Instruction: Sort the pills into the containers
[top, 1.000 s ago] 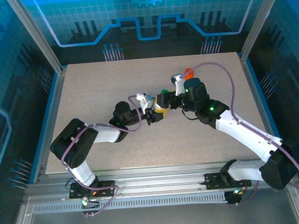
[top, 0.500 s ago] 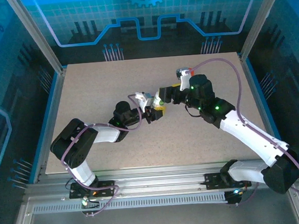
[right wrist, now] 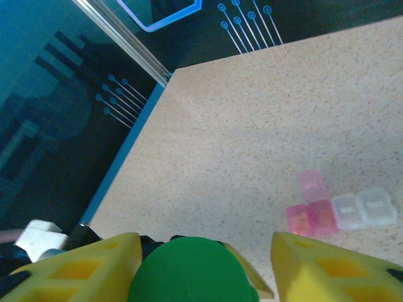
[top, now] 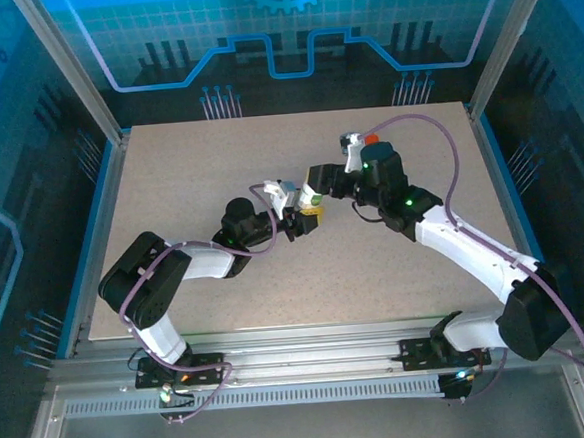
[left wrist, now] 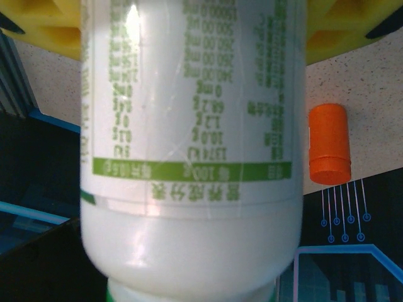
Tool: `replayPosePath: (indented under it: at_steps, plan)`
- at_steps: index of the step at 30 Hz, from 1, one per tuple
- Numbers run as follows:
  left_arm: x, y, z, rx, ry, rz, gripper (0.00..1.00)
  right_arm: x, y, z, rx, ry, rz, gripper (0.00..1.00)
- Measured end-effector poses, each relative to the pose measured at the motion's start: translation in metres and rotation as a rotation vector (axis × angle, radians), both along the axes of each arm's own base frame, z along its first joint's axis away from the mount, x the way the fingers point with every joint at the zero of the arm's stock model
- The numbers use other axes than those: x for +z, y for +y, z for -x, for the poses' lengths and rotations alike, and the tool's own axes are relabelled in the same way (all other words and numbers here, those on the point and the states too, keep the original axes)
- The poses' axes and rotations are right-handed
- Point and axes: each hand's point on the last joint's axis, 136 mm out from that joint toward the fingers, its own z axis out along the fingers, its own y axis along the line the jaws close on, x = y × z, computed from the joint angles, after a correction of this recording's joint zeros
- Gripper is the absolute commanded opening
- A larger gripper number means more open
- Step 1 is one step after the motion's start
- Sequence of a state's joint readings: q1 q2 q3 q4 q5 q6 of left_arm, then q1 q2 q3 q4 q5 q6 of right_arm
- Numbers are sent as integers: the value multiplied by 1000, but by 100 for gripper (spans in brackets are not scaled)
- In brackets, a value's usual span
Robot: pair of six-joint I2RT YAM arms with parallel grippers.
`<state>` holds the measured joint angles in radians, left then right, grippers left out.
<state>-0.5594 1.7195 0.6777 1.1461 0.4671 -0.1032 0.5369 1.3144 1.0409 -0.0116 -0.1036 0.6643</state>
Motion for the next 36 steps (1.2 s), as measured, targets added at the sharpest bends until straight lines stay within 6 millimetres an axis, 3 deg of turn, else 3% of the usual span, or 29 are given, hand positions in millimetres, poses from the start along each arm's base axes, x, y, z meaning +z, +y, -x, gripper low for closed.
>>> replayPosePath:
  at_steps: [6,9,15,18,29,36]
  plan:
    - [0,0,0,0,1,-1,0,0,3,0,4,15,-34,51]
    - [-3,0,0,0,13,-8,0,-4,5,-1,8,28,-46,44]
    - [-11,0,0,3,44,-28,0,-13,5,-3,0,49,-55,11]
    - [-15,0,0,3,55,-37,0,-16,5,-4,0,48,-55,0]
    - [-20,-4,5,-20,49,-65,0,-18,-3,5,2,-83,-54,0]
    - [-13,-10,9,-63,56,-90,0,-3,-3,14,1,-263,91,0]
